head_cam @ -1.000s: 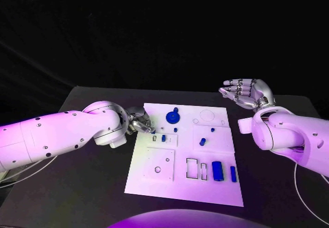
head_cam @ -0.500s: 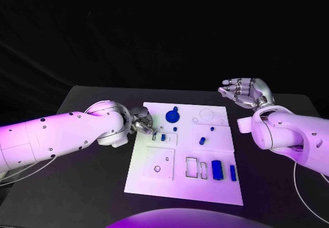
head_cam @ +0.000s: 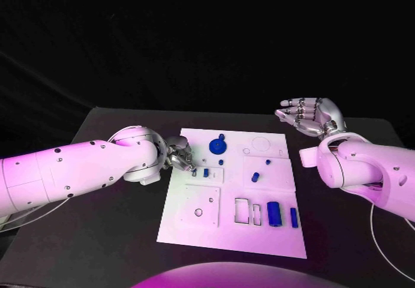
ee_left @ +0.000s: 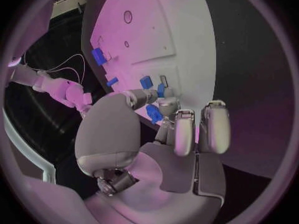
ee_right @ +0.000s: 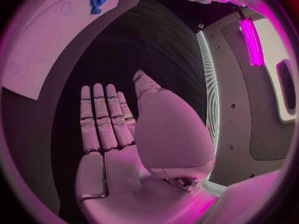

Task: Assemble the parts on the task board

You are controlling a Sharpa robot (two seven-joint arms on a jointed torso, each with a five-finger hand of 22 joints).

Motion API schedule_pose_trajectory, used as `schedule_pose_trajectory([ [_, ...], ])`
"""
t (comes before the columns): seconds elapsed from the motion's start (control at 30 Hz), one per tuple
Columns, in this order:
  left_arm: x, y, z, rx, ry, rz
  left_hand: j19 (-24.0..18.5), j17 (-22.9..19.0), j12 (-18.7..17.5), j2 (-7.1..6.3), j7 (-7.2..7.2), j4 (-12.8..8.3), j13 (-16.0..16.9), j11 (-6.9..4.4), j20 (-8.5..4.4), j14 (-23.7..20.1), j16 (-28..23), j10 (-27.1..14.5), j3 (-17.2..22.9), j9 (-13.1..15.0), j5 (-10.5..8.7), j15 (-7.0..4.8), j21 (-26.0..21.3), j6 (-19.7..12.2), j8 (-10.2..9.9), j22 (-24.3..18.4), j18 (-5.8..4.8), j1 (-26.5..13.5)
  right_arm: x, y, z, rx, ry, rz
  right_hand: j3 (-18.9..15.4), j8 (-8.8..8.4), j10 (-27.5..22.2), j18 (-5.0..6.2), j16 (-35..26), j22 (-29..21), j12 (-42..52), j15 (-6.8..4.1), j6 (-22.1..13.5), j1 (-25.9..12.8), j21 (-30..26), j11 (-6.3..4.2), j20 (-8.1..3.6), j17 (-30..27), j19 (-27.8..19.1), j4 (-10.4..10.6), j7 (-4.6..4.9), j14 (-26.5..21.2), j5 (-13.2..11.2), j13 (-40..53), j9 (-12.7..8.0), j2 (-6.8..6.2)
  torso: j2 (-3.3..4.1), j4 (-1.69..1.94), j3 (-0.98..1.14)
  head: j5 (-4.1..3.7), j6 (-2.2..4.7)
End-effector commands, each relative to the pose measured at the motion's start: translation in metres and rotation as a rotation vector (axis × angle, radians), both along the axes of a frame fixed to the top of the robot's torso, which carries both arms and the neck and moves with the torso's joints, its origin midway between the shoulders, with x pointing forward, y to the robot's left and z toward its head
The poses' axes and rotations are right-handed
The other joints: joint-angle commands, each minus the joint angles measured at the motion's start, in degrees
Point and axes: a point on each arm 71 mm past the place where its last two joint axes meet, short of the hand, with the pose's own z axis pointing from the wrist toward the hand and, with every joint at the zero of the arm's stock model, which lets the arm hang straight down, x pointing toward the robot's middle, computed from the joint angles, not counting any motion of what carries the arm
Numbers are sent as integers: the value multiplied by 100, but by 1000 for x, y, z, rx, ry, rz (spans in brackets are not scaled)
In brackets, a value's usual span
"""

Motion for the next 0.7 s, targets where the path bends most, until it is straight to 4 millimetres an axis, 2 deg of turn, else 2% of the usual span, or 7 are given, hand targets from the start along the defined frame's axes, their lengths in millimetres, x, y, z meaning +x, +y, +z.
schedule_pose_trajectory([
  [0.03, -1, -1, -2, 28, 17, -28, 14, 1145, 21, 36, -45, -976, 6, -11, -4, 493, 35, 35, 1005, 478, 25, -31, 18, 95, 7, 151, -59, 26, 0, 2, 0, -5, -3, 21, 15, -39, -44, 82, -17, -9, -33, -21, -36, -60, 22, 9, -12, -7, 35, -11, 96, 38, -26, -4, -7, -14, 0, 0, 1, 4, -9],
  [0.7, -1, -3, -6, 46, 42, -43, -15, 1142, 19, 31, -46, -985, 6, -13, -7, 493, 34, 38, 1010, 474, 42, -34, 1, 101, 4, 113, -49, 24, -1, 2, 0, -7, -6, 20, 14, -42, -43, 81, -18, -15, -37, -20, -34, -67, 24, 10, -13, -12, 42, -10, 99, 42, -26, -4, -8, -12, -2, -2, 3, -2, -39],
])
